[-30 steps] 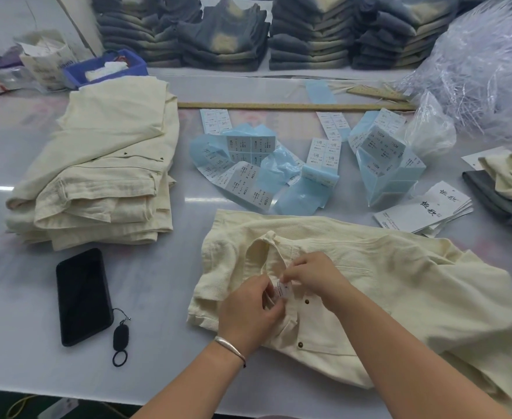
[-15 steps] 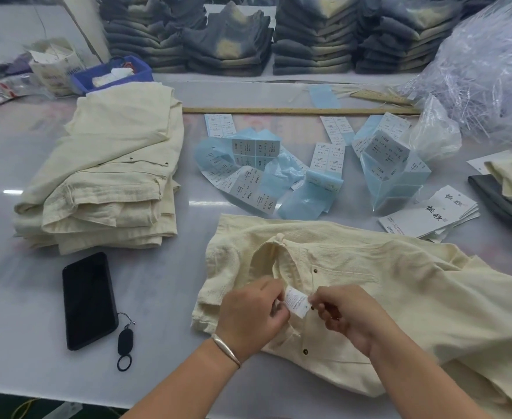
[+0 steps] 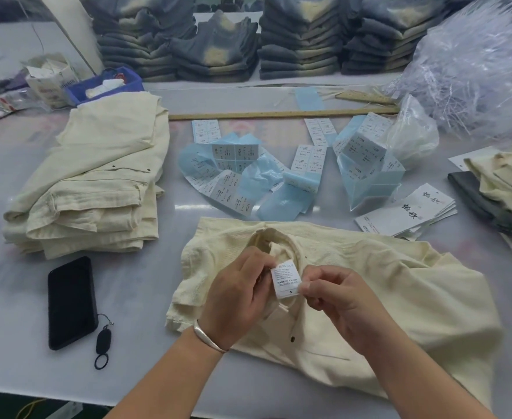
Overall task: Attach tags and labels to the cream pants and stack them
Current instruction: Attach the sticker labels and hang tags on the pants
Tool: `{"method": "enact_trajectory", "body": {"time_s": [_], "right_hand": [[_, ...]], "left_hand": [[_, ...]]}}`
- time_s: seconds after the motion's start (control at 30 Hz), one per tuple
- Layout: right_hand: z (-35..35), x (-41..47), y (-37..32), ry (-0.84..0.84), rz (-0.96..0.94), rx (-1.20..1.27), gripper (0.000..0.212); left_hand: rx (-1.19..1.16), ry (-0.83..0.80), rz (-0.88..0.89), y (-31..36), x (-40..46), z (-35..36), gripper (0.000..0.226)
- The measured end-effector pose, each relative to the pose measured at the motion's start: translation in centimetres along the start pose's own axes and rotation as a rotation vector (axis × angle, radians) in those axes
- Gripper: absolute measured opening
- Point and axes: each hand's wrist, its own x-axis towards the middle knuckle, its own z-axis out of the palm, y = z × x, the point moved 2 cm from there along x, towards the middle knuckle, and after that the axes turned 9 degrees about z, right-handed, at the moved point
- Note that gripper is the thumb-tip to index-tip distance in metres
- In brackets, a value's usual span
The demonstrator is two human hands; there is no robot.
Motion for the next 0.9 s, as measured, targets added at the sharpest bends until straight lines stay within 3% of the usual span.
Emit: {"method": "enact_trajectory", "body": {"time_s": [0.3,0.47,0.53,0.6,0.7,0.83,0.9], "right_hand": [[-3.5,-0.1,0.2,-0.007,0.081,-0.187,0.017],[-7.7,-0.5,-1.5,0.125,0.072,-0.222,0.017],[-10.7,-0.4,-2.7,0.233,0.036,-0.188,0.014],[-13.9,0.0,-4.0,0.347,0.017,-0.121,0.008],[-18.9,0.8,-5.3,0.555,0.010,-0.151,0.022],[-24.1,2.9,-7.1,0.965,-0.131,-0.756,0.009],[-25.4,5.0,-7.2,0.955,-0.071,-0.996,0.023]], "left_hand": [[0.112,0.025,-0.116,1.5,-0.2,1.5,0.014],[0.214,0.344,-0.468,0.4,-0.7,-0.6,0.008],[0.265,0.389,-0.523,-0.1,-0.3,-1.5,0.006],[0.267,0.364,-0.557,-0.3,0.5,-1.3,0.006],[0.113,0.262,-0.639,0.1,2.1,1.8,0.024],[-0.047,0.022,-0.604,1.8,4.7,8.7,0.032],[-0.070,-0.080,-0.584,1.9,6.3,12.1,0.029]]}}
